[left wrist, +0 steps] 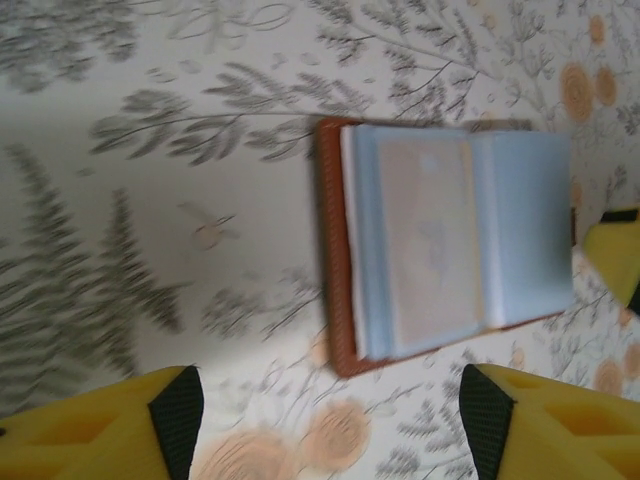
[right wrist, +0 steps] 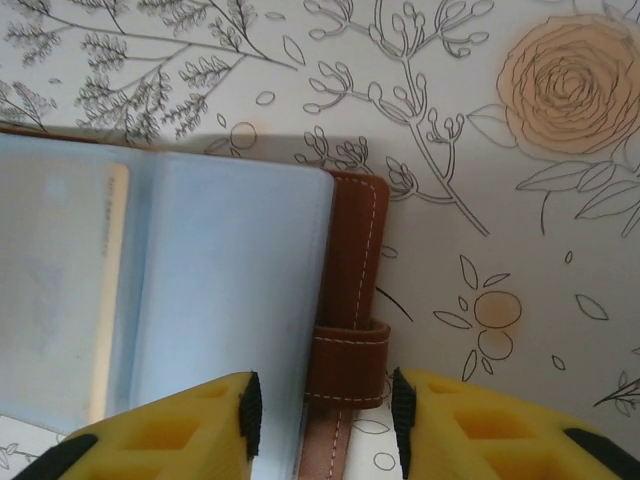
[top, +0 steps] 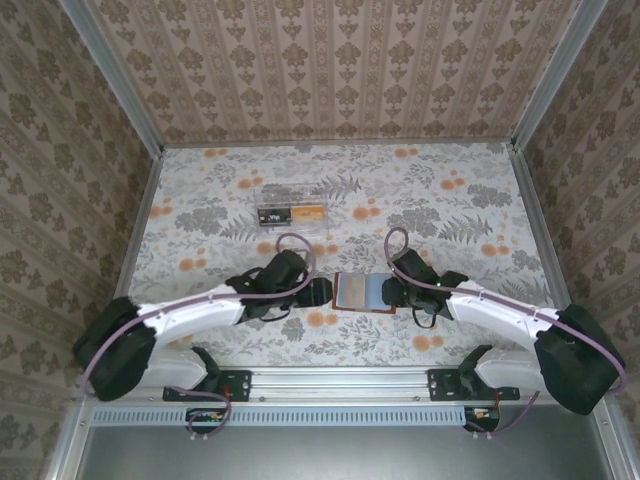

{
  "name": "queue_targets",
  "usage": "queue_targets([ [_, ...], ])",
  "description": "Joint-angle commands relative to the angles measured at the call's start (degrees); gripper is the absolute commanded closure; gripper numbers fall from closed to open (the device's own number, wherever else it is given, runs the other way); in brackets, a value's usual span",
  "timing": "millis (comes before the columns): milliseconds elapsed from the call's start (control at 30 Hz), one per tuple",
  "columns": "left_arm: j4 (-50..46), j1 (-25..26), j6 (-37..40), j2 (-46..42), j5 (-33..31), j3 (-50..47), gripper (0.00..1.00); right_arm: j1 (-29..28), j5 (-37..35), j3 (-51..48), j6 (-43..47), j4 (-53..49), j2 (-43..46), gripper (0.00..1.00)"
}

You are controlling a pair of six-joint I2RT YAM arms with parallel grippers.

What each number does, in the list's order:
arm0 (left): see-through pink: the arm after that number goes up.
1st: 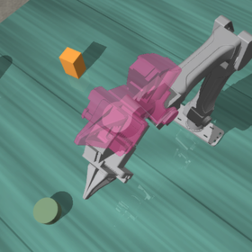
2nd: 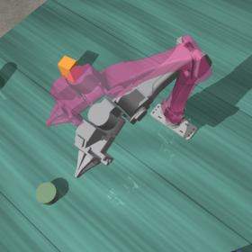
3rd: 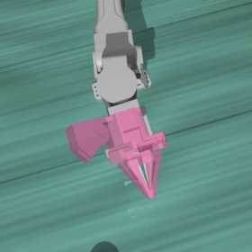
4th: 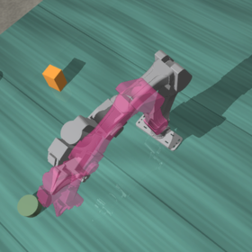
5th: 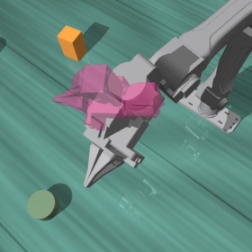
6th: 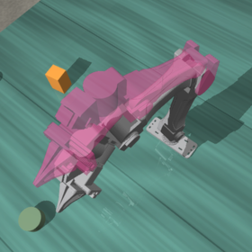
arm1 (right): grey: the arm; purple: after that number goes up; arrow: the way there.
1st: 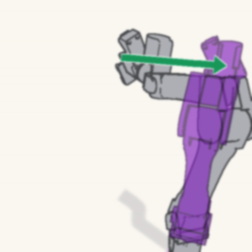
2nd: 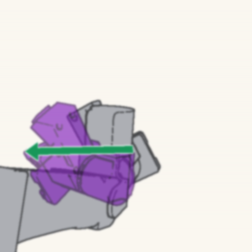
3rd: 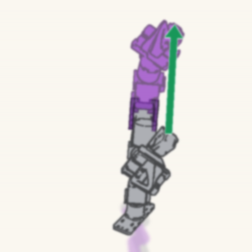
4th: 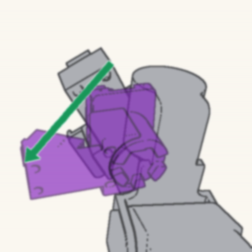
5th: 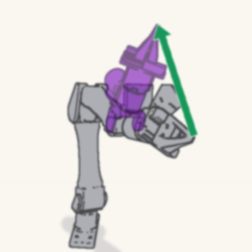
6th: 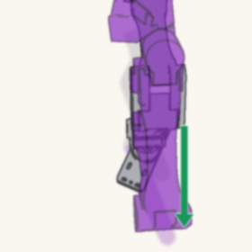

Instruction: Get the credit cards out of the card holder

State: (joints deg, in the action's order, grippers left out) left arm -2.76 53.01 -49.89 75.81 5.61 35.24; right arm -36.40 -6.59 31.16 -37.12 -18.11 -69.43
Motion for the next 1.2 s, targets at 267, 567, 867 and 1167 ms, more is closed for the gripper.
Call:
queue_targets([
  [267, 7.6, 2.0, 0.1, 15.0, 4.4, 9.2, 0.46, 0.7, 3.0, -1.9, -2.8, 5.8, -2.4, 0.63],
  [567, 8.9, 2.8, 0.1, 19.6, 6.3, 11.3, 0.48, 0.7, 3.5, -2.5, -3.2, 6.5, -3.1, 0.64],
  [867, 9.0, 3.3, -0.2, 21.6, 6.9, 11.9, 0.48, 0.7, 4.3, -2.5, -3.7, 6.9, -3.5, 0.64],
  [1167, 8.9, 3.6, -0.5, 22.4, 7.4, 12.3, 0.45, 0.7, 4.6, -2.5, -3.8, 6.9, -3.5, 0.65],
])
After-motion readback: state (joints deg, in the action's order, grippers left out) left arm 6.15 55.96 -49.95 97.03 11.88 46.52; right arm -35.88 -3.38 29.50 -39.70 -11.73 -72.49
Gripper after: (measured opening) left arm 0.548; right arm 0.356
